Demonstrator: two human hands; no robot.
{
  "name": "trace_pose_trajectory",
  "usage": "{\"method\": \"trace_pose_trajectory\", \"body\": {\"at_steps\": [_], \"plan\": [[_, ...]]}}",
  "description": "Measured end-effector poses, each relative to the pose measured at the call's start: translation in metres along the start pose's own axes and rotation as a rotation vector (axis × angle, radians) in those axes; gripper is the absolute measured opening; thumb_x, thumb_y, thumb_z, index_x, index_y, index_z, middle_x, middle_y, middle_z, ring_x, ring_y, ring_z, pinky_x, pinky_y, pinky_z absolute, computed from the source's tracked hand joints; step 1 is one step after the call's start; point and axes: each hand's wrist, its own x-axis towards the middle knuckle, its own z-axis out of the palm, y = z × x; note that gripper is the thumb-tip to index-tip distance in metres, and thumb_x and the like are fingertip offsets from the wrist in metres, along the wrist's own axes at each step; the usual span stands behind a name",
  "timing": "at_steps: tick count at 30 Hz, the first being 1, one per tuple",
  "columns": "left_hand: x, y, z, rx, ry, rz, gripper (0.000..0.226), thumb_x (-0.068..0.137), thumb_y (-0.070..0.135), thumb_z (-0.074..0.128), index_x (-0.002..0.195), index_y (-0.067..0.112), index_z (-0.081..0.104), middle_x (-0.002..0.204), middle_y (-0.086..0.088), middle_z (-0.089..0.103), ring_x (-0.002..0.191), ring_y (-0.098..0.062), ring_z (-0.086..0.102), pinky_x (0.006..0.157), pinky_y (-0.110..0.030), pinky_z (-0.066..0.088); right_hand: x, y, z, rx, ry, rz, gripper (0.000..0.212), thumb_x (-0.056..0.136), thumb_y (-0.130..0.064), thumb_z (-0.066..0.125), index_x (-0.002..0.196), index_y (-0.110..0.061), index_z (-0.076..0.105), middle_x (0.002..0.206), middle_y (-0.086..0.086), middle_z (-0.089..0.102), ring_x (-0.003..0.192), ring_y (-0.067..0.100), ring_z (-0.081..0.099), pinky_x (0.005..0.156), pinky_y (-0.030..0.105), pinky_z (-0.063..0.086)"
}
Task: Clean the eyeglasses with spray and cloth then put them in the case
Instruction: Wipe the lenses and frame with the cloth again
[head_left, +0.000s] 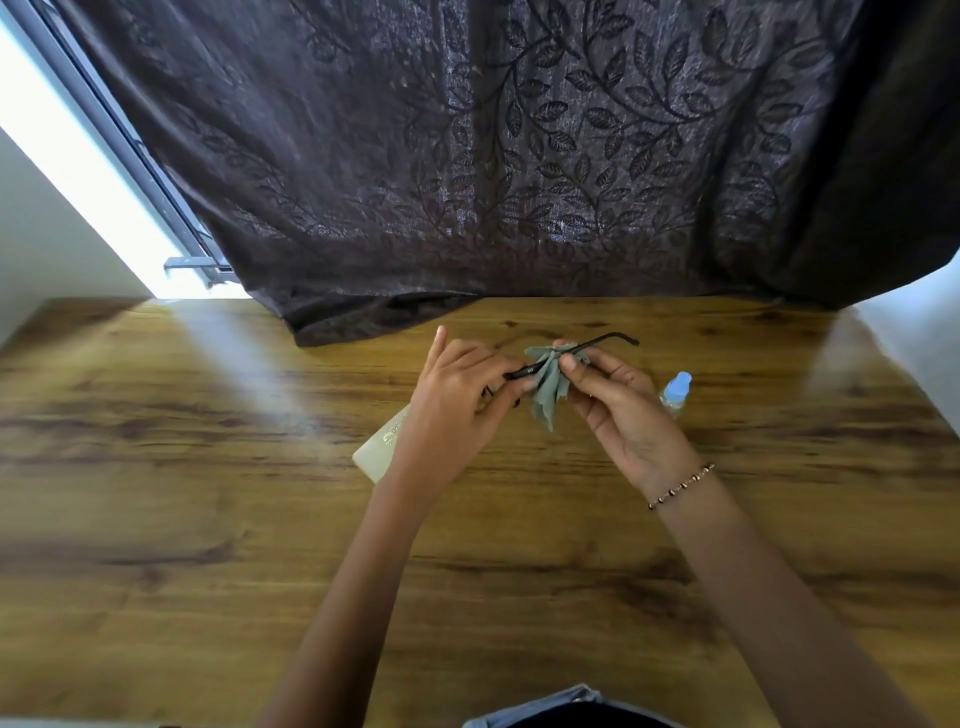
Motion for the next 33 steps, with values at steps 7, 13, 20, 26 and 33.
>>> {"method": "trace_pose_trajectory", "body": {"at_steps": [7,13,20,26,33], "plan": [[0.0,-0.009,-0.002,0.11,0.033,-0.004,0.028,0.094,0.034,0.051,0.096,0.014,0.072,0.089,0.004,0.069,0.094,-0.014,0.058,0.117,-0.041,0.021,-0.007,-0.004,-0.013,-0.347,0.126,0.008,0.022,0.078,-0.008,0.072,0.1,-0.005,0.071,0.097,0.008,0.074,0.092,0.019,0.068,0.082,0.026,0.056],[0.0,-0.011,0.005,0.167,0.007,-0.042,0.029,0.095,0.033,0.049,0.092,0.013,0.071,0.087,0.003,0.069,0.091,-0.015,0.059,0.116,-0.041,0.024,-0.01,-0.003,-0.003,-0.478,0.297,-0.266,0.011,0.085,-0.01,0.069,0.09,-0.02,0.069,0.09,-0.005,0.072,0.087,0.006,0.068,0.075,0.02,0.053],[0.004,-0.005,0.011,0.181,-0.004,0.005,0.013,0.092,0.021,0.06,0.091,0.013,0.071,0.083,0.001,0.069,0.09,-0.019,0.06,0.114,-0.044,0.029,0.0,0.007,0.003,-1.184,0.014,-0.702,0.026,0.083,-0.007,0.07,0.108,-0.013,0.072,0.107,-0.005,0.071,0.102,0.004,0.059,0.091,0.016,0.047],[0.002,-0.005,0.01,0.149,-0.006,0.039,0.011,0.089,0.016,0.06,0.088,0.014,0.07,0.079,0.005,0.068,0.089,-0.016,0.057,0.117,-0.045,0.021,0.008,0.012,0.004,-1.565,-0.053,-1.022,0.027,0.072,0.004,0.073,0.097,-0.003,0.071,0.089,0.003,0.072,0.092,0.009,0.048,0.083,0.022,0.041],[-0.001,-0.014,-0.001,0.088,0.031,0.032,0.022,0.093,0.027,0.054,0.089,0.014,0.071,0.082,0.006,0.068,0.092,-0.012,0.055,0.118,-0.047,0.017,0.01,0.004,-0.012,-1.64,-0.027,-0.881,0.025,0.072,0.008,0.07,0.095,-0.003,0.069,0.088,0.008,0.071,0.088,0.022,0.061,0.079,0.026,0.041]]}}
